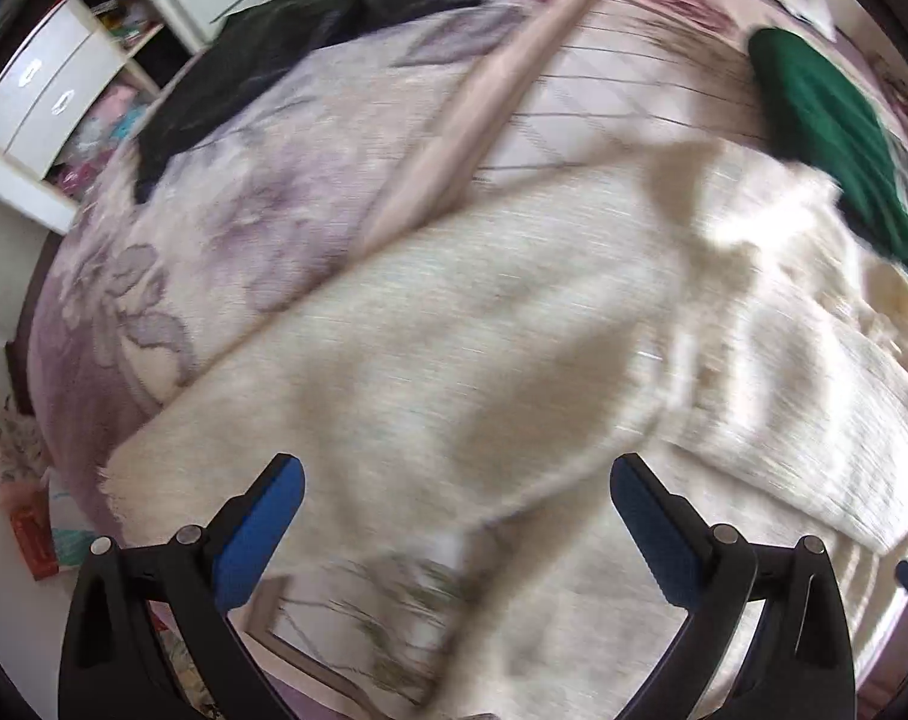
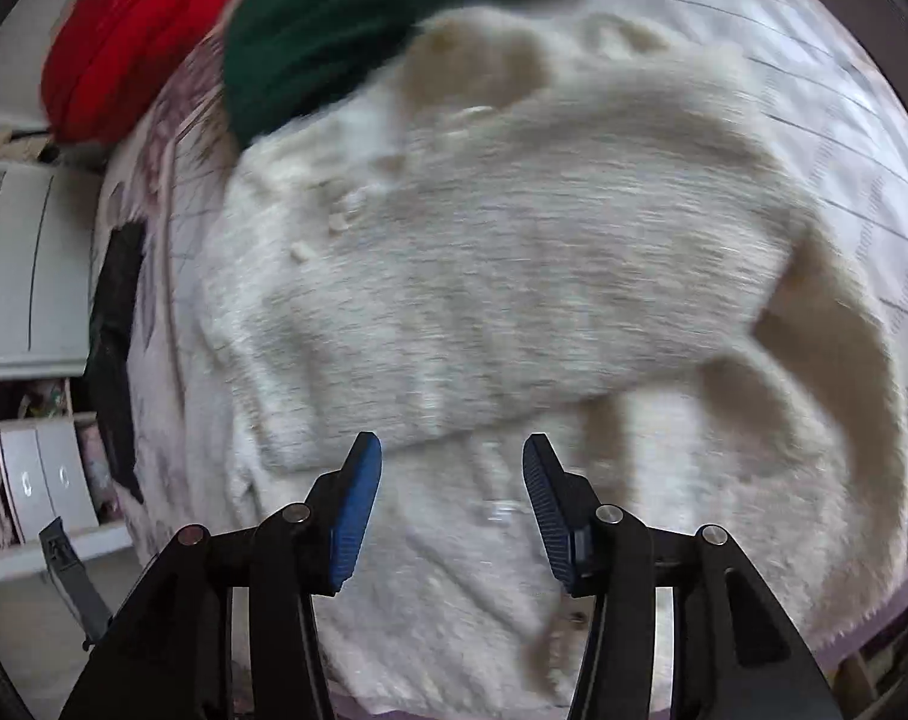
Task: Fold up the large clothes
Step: 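Lift the sleeve with the right gripper and lay it across the jacket body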
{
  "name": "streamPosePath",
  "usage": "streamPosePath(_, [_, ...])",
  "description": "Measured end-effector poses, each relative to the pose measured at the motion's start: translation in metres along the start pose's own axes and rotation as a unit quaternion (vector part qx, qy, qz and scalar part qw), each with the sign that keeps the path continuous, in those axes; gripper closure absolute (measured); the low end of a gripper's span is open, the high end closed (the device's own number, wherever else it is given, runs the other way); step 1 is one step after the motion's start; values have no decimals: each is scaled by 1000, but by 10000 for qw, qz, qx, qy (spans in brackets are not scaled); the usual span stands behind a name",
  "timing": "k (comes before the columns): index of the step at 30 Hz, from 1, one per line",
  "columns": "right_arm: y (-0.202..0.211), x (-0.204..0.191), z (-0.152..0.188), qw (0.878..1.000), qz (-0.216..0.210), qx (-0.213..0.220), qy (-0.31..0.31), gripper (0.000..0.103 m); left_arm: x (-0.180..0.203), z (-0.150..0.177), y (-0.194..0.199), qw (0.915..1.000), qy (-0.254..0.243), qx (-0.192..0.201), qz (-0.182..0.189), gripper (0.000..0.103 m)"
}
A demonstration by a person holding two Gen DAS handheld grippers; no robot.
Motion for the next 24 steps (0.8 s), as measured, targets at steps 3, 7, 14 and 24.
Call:
streamPosePath(3, [15,62,-17,9986,-162,176,-464,66,52,8,2,9995,-299,-31,59,0])
streamPosePath(7, [20,94,-49,9992,-117,281,-261,76,116,10,-14,9974,-681,-203,-98,0])
streamPosePath(14, [-8,109,-109,9991,361,111,212,78,162,3,-63,9935,-631,-611,-730,0])
streamPosePath(24, [-1,107,-103,9862,1363,-326,882,77,146,11,-56,9977,-63,-483,-473,0])
Point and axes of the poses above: each gripper's, at about its wrist camera, not at the fingertips, and y roughly against the way its jaws point, x to its right, z to its underside, the point moved 10 cm from there along -y, roughly the way its jaws point, and after that the axes turned 14 degrees about -x, right-handed, at the moved point
